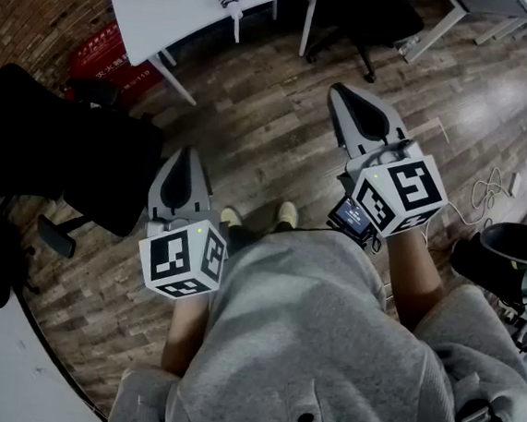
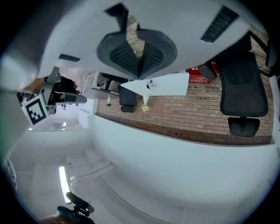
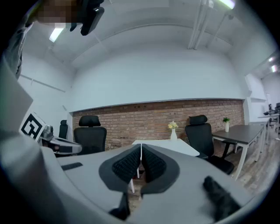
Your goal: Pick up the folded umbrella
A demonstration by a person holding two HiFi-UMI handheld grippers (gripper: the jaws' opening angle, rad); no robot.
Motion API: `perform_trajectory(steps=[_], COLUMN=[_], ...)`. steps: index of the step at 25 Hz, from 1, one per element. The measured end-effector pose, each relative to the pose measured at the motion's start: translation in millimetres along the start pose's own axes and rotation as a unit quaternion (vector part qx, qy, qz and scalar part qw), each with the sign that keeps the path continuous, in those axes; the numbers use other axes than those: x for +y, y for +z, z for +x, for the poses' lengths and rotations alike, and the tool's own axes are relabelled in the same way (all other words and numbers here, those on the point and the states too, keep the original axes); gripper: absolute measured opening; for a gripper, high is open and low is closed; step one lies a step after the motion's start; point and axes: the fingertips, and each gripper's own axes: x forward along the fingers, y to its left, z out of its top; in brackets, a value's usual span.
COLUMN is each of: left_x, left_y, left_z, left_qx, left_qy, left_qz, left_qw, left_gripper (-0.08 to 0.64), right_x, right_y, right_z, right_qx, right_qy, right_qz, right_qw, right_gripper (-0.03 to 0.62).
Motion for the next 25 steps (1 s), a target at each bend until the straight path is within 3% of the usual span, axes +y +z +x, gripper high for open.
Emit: perform_trajectory(steps=[6,12,20,25], left_x=[-15,-25,-25,-30], left_y=[6,12,7,7], left_z=[5,7,-1,-3], left_qx=[-0.002,-0.005,0.002,0.000], left_qy=[-0.006,-0.005,0.005,0.003], left_qz=[0.003,0.006,0.001,0.005], left_qw=[1.0000,1.0000,1.0000,1.0000], left_gripper=[0.015,0.015,0.015,0.015], right_x=[-5,-2,10,7], right_y=[-8,-6,-10,-12], right_z=[-5,-9,-10,-12], right_qx=[0.005,-0.009,-0.012,-0.007], right_qy=[0.001,0.028,0.049,0.053], right_qz=[-0.008,0.033,-0.001,0.017], right_qw=[1.000,0.999,0.999,0.998], right_gripper=[0.025,0.025,0.023,0.023])
